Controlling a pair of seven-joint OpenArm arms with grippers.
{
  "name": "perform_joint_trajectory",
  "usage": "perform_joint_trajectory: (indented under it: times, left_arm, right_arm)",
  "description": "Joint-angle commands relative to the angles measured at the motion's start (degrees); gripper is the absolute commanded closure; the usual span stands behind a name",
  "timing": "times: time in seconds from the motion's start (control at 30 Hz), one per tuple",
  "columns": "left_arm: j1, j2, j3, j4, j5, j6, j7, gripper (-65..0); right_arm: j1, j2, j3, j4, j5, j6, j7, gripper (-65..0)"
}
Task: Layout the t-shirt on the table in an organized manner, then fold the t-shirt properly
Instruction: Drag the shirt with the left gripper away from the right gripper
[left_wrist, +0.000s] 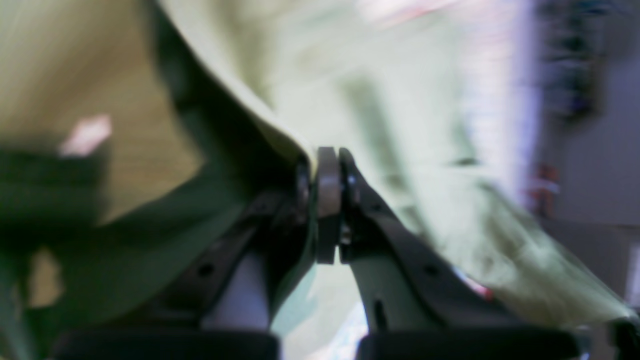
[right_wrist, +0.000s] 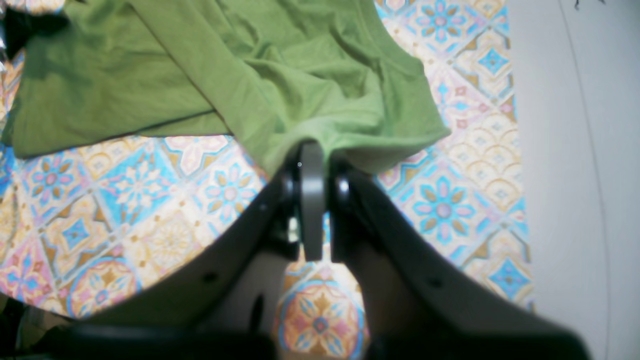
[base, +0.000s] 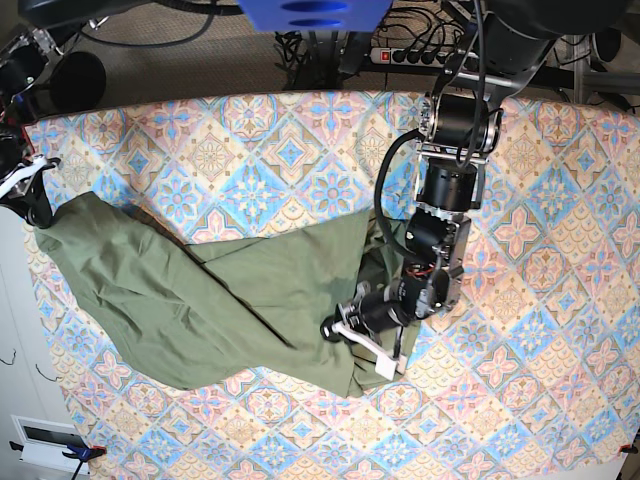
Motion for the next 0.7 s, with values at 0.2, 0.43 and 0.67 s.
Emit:
perform_joint_trajectory:
  times: [0.2,0.43,0.67]
  left_arm:
    - [-2.47,-4.18,-0.20,7.23,-11.32,-0.36,0.18,0.0]
    - [-2.47,-11.21,-2.31,11.10,-18.62,-0.36,3.52,0.0]
    - [-2.64,-19.39,-2.93,11.27,-24.86,-0.36,3.70,0.0]
  right_arm:
    - [5.40,1.60,2.61,0.62,-3.76,0.14,1.52,-0.5]
    - [14.90,1.87,1.03,-8.62,-8.86,0.14,1.52,-0.5]
    - [23.78,5.74,0.68,-23.03,-8.86,0.14,1.52,-0.5]
